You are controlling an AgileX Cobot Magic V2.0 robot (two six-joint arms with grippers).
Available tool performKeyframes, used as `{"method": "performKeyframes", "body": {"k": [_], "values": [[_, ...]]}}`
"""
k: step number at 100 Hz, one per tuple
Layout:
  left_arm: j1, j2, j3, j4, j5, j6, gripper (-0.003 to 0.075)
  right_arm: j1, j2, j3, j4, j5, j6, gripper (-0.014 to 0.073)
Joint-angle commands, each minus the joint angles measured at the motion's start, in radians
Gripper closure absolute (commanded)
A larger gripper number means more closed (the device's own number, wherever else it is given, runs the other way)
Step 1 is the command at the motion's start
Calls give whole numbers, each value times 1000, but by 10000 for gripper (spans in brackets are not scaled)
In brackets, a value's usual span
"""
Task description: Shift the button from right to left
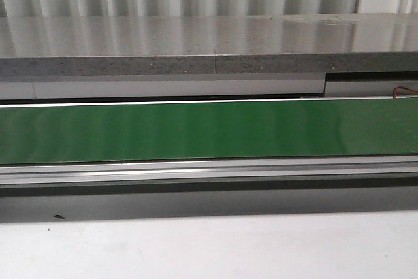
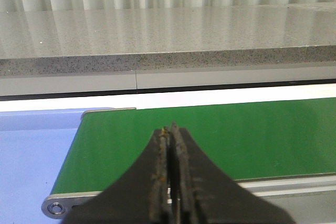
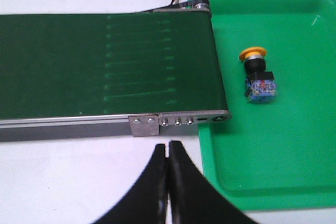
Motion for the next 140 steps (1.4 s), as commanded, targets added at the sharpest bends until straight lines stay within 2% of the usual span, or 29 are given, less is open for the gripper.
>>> {"method": "performKeyframes", "body": {"k": [1,7,24,31,54,87,101,124,140], "values": [[-1,-28,39,-7,-77,-5,741,2,64,-69,-2,-16,0,609],[-1,-28,39,-7,-77,-5,741,2,103,-99,-1,14,0,530],[-1,-28,39,-7,-77,-5,741,2,221,-184,-1,82,0,171],[-1,-28,39,-7,-77,-5,741,2,270,-223,-1,119,0,103],[-1,-28,39,-7,-77,-5,741,-23,421,-339,-1,166,0,107],[-1,-28,39,-7,-77,-5,741,-289,683,-483,1,155,0,107],[-1,-28,39,-7,-77,-5,741,-364,805,-545,8,160,0,107],[-1,-28,39,-7,-77,-5,741,-387,969,-628,11,179,-53,107],[-1,-28,39,-7,-77,-5,741,-387,1061,-675,60,182,-123,107]]}}
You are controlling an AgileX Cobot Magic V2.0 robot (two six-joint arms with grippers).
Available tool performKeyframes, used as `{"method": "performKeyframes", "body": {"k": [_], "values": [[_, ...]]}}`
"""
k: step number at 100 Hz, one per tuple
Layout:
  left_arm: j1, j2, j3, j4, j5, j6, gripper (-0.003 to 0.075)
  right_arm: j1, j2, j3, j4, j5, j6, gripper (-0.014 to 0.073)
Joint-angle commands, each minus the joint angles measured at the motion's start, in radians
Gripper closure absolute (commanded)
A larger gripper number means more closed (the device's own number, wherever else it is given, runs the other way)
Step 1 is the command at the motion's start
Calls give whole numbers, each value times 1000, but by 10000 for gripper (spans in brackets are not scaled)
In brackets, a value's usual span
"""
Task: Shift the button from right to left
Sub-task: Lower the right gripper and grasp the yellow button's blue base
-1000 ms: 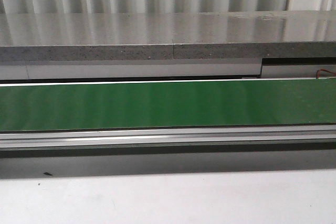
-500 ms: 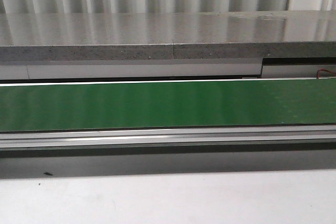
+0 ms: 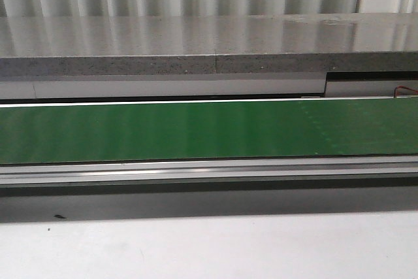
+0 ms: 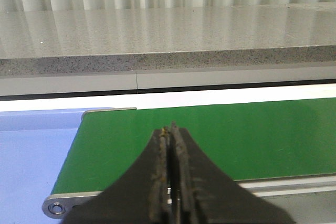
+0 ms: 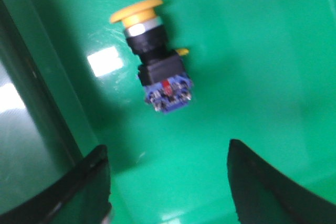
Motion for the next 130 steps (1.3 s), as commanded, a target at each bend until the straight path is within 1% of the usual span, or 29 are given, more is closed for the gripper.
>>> {"method": "performKeyframes", "body": {"k": [1,34,63,65,70,82,87,106,130], "values": [[-1,-28,39,-7,-77,-5,741,-5,8,-53,22,-7,-55,107],[-1,-28,39,-7,-77,-5,741,-5,150,-159,4,18,-81,107],[-1,-28,39,-7,-77,-5,741,-5,226,-183,-7,32,-81,109],[-1,-28,39,-7,-77,-5,741,-5,228,-183,-7,36,-81,116],[-1,-28,39,-7,-77,-5,741,-5,237,-183,-7,45,-81,165],[-1,-28,39,-7,-77,-5,741,-5,254,-183,-7,59,-81,375],[-1,-28,39,-7,-77,-5,741,-5,254,-183,-7,59,-81,418],[-1,-28,39,-7,-77,-5,741,-4,191,-183,-7,55,-81,421],[-1,-28,39,-7,-77,-5,741,28,11,-183,-1,75,-80,421]]}}
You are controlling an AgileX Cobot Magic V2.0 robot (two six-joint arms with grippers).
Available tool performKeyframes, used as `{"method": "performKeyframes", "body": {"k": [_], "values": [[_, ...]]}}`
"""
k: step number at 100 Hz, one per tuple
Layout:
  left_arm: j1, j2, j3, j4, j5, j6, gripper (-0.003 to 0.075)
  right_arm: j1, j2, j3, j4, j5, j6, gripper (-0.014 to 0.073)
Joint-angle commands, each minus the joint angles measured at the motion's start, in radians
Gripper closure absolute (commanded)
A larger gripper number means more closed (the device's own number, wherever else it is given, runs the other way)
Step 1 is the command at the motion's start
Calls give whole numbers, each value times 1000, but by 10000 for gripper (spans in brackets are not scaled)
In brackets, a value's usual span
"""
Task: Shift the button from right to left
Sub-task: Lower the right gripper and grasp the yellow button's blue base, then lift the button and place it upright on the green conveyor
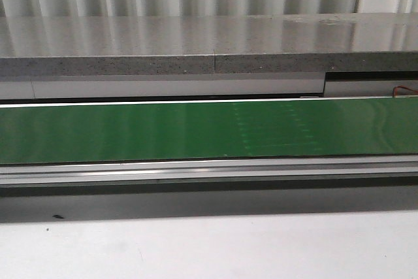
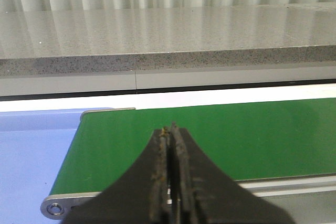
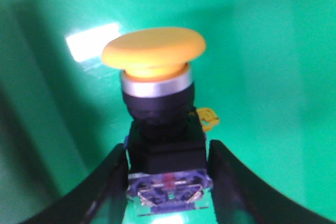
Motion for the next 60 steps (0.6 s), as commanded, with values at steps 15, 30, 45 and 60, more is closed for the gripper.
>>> {"method": "performKeyframes", "body": {"k": [15,30,45,60], "values": [[-1,-28,39,-7,-77,-5,741,92,-194,-24,5,57,-6,421],[-1,-28,39,-7,-77,-5,741,185,-193,-20,18,118,-2,421],[-1,-28,39,-7,-77,-5,741,233,-190,22,28,88,18,421],[-1,-28,39,-7,-77,-5,741,236,-183,51,40,58,21,421]]}}
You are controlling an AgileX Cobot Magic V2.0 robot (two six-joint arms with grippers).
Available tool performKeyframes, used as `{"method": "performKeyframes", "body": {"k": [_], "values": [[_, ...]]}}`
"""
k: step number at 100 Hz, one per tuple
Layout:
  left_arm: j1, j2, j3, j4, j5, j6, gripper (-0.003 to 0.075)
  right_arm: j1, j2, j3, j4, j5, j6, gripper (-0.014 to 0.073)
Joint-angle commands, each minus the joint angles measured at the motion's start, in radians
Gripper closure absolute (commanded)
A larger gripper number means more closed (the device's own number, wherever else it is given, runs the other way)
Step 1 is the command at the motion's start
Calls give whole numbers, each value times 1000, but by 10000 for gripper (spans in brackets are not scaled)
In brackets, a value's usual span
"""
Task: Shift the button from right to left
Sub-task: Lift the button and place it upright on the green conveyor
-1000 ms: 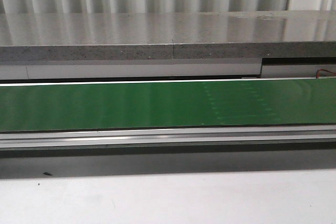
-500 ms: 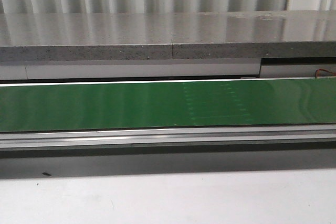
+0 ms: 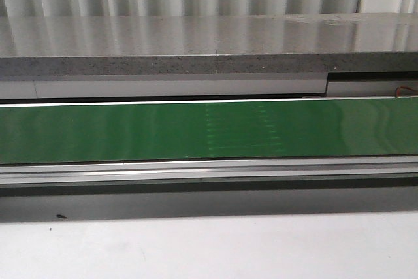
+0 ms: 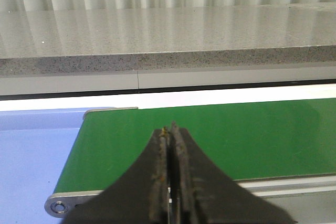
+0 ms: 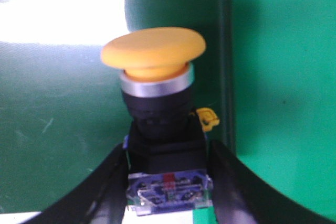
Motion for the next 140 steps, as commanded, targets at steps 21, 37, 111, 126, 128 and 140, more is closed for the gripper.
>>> {"method": "performKeyframes", "body": {"k": [21,37,111,126,128,140], "values": [[-1,-28,39,-7,-77,-5,741,-2,15,-12,2,-31,5,328],[-1,-28,39,-7,-77,-5,741,-2,0,-15,32,-34,-6,34],[-1,-28,39,-7,-77,-5,741,178,-378,184,94,-194,-84,603],[-1,-28,39,-7,-77,-5,741,206,-473,287,94,-294,-84,662],[-1,-28,39,-7,-77,-5,741,209,-481,296,94,-301,-84,662],[-1,-28,39,-7,-77,-5,741,226,-557,375,93,-370,-85,662]]}}
